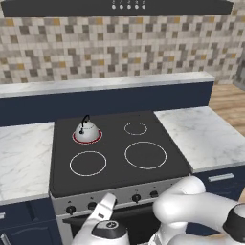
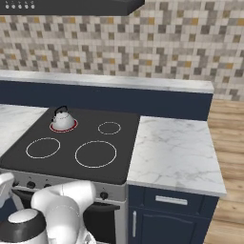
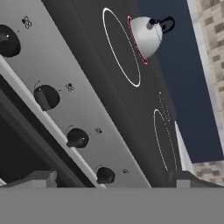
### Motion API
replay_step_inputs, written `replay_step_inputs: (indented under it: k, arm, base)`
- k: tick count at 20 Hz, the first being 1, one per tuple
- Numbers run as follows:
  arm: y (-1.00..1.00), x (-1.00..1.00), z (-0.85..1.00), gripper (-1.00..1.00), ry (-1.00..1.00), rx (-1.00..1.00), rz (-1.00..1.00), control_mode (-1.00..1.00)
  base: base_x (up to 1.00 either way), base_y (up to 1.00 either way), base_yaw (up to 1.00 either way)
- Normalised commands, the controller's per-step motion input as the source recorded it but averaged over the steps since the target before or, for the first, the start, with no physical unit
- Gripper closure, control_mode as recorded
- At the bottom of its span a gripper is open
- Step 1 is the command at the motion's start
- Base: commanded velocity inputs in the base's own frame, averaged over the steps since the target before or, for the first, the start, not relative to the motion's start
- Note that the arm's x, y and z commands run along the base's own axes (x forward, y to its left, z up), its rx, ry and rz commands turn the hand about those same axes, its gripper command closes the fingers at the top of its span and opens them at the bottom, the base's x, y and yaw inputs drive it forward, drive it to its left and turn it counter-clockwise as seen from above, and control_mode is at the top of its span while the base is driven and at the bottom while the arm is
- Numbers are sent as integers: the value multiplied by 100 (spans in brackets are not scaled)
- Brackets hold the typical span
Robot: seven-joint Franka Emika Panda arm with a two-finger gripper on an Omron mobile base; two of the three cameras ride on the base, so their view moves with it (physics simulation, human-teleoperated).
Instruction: The kettle is done boiling. Turn off the stove, then wait for 300 timesteps before moving the kettle to the dining table.
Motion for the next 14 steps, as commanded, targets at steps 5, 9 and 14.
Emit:
replay_step_inputs:
  k: [5,9,14]
  arm:
    - [1,22,-9,-100,0,0,3,-100]
    - [0,16,-29,-100,-2,0,6,-100]
    - [2,19,-22,-100,-1,0,6,-100]
  base:
    - [0,0,0]
    - [0,0,0]
    - [0,0,0]
